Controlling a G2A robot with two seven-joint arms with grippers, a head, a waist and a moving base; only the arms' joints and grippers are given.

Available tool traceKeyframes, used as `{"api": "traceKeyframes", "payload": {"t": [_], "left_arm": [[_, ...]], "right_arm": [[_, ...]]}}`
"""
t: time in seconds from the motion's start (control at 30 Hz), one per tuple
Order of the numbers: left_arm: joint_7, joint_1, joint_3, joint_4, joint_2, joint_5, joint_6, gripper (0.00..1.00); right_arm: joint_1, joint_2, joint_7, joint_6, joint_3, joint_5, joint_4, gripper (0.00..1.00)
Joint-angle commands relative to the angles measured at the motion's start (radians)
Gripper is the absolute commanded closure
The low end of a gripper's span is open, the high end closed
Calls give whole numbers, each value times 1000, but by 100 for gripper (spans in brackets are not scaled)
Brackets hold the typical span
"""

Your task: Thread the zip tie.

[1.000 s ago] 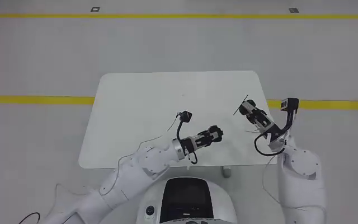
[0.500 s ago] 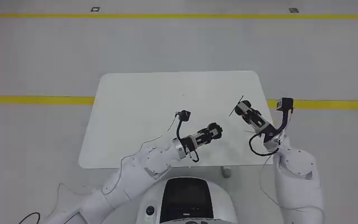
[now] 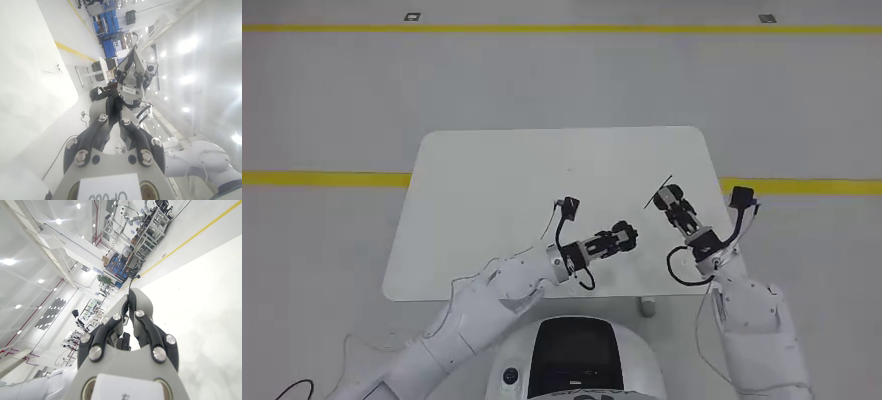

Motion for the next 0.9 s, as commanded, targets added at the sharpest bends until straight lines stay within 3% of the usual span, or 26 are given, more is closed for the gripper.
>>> {"api": "traceKeyframes", "payload": {"t": [0.0,0.3,0.57,0.87], "left_arm": [[1,0,0,1,0,2,0,100],[31,-2,-8,13,0,47,0,100],[74,11,-43,-10,8,253,0,100],[80,9,-46,-31,8,275,0,100]], "right_arm": [[0,5,-8,0,-2,3,-1,100],[0,6,-10,1,-2,1,0,100],[-24,26,19,0,-17,1,-22,100],[-21,55,9,0,-40,9,-16,100]]}}
